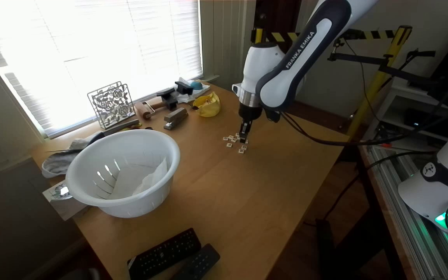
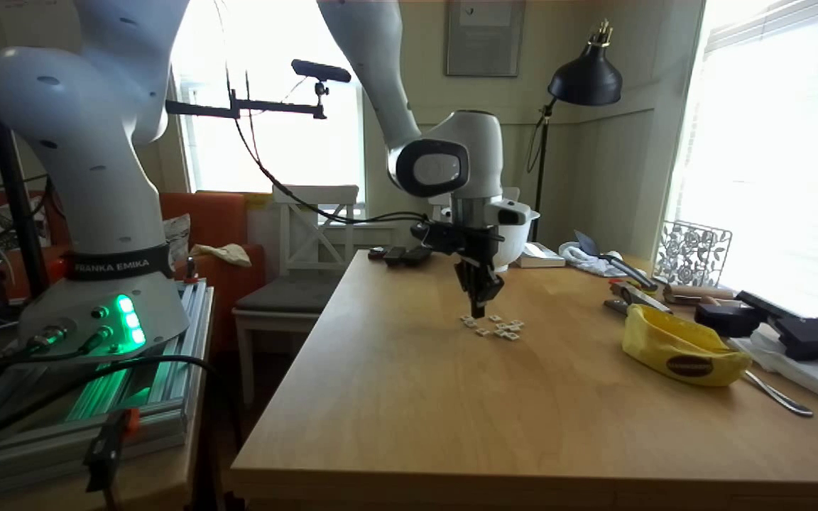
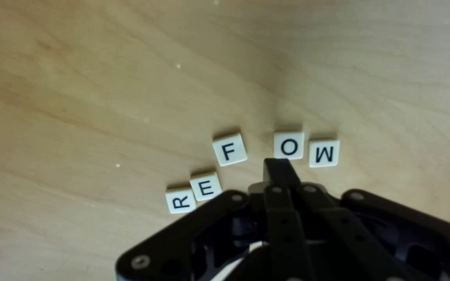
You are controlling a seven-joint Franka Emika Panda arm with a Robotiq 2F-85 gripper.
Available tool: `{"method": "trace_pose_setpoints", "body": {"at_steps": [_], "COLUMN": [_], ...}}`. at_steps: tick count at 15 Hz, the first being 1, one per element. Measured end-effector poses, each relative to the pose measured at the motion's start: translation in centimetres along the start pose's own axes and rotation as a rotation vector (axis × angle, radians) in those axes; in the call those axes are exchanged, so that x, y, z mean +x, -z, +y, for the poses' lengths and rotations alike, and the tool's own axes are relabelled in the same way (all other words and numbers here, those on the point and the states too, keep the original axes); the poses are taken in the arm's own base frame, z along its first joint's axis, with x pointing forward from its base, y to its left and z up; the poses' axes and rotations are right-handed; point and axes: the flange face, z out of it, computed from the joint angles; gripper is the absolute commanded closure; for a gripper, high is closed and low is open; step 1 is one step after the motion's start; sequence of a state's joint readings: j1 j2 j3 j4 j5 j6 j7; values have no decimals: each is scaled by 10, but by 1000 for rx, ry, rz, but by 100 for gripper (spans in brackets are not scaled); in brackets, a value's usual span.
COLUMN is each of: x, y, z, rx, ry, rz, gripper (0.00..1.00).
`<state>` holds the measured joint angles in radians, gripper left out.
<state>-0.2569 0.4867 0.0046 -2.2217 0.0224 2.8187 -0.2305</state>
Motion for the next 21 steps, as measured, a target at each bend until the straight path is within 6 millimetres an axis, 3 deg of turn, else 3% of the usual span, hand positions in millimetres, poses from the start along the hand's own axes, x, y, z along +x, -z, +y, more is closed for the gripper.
{"method": "trace_pose_setpoints", "body": {"at_steps": [7,21], "x": [1,-6], "y": [9,1], "z": [17,18], "rx": [0,5], "ry": [-51,-58], "rz": [26,7], "gripper": [100,100]}}
